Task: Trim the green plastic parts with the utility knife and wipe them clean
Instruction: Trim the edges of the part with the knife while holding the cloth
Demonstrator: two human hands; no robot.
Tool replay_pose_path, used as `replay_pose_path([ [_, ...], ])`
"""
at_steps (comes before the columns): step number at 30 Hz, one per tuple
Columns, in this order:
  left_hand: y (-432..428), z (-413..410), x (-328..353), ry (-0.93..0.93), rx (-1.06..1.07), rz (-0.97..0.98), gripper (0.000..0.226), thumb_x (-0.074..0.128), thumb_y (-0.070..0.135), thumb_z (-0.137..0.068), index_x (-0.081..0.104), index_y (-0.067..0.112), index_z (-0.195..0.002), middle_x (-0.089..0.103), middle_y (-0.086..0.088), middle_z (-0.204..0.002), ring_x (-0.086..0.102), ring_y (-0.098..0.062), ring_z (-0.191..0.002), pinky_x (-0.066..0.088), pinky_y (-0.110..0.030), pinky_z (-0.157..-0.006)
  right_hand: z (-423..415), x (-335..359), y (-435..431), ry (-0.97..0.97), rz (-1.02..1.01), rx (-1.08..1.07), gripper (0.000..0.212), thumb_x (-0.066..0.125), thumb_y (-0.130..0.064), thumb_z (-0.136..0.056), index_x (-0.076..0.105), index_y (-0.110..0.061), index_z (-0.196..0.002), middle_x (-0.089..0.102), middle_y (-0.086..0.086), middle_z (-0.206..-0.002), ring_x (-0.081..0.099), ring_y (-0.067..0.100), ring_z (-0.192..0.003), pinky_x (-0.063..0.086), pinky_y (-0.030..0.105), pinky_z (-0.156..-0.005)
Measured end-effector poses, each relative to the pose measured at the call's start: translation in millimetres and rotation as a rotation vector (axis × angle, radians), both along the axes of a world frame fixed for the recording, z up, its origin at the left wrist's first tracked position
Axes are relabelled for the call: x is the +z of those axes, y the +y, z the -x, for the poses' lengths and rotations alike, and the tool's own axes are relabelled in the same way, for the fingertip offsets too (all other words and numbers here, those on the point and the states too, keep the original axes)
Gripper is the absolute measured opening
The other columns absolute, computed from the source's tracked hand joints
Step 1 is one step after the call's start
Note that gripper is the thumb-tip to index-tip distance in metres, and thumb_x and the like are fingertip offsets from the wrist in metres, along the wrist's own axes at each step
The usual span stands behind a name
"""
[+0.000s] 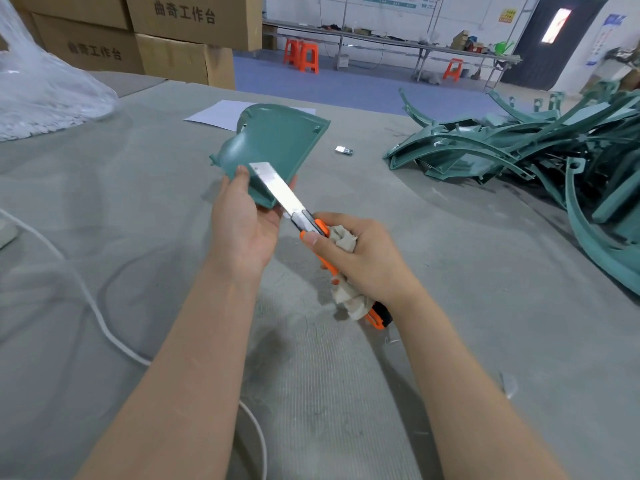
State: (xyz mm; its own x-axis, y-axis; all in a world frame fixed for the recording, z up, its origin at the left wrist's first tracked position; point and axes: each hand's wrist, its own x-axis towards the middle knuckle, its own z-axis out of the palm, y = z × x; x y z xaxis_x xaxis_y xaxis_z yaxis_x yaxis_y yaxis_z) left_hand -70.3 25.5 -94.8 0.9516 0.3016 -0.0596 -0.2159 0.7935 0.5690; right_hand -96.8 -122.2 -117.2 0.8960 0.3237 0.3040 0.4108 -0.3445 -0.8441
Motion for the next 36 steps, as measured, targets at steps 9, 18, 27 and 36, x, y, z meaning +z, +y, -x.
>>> replay_pose_path([
  [9,8.4,-1.5,-4.2,-0.014,-0.060,0.210,0.021,0.039,0.010,-0.103,0.058,0.002,-0.098,0.069,-0.011,-0.089,0.069,-0.025,-0.082,0.060,-0.033,-0.066,10.6,21.0,-10.0,0.296,-0.235,0.242,0.008,0.070,-0.032,-0.083,0.075,-0.032,-0.090,0.057,0.002,-0.061,0.053,0.016,-0.052,0.049,0.024,-0.044],
  [18,-1.7,1.3,-4.7,-0.034,-0.135,-0.002,0.016,0.044,0.014,-0.101,0.060,0.013,-0.105,0.071,-0.003,-0.091,0.071,-0.013,-0.074,0.057,-0.025,-0.061,-25.5,-5.1,-73.3,0.201,0.306,-0.679,0.025,0.061,-0.035,-0.090,0.065,-0.012,-0.082,0.067,0.010,-0.075,0.061,0.033,-0.080,0.047,0.037,-0.072],
  [27,-15.4,4.1,-7.0,-0.002,-0.163,-0.225,0.025,0.049,0.001,-0.094,0.060,0.016,-0.110,0.071,-0.002,-0.098,0.069,-0.015,-0.082,0.058,-0.027,-0.070,-24.6,2.9,-72.1,0.233,0.106,-0.795,0.043,0.048,-0.047,-0.092,0.058,-0.012,-0.114,0.060,0.012,-0.113,0.058,0.027,-0.095,0.048,0.024,-0.078],
  [36,-40.9,14.2,-2.9,-0.106,-0.186,-0.380,0.034,0.044,0.018,-0.102,0.050,0.008,-0.134,0.065,-0.010,-0.125,0.065,-0.022,-0.108,0.054,-0.032,-0.089,8.8,23.3,18.2,0.030,-0.592,-0.537,0.050,0.048,-0.031,-0.098,0.029,-0.027,-0.145,0.050,0.005,-0.138,0.050,0.014,-0.123,0.040,0.018,-0.099],
])
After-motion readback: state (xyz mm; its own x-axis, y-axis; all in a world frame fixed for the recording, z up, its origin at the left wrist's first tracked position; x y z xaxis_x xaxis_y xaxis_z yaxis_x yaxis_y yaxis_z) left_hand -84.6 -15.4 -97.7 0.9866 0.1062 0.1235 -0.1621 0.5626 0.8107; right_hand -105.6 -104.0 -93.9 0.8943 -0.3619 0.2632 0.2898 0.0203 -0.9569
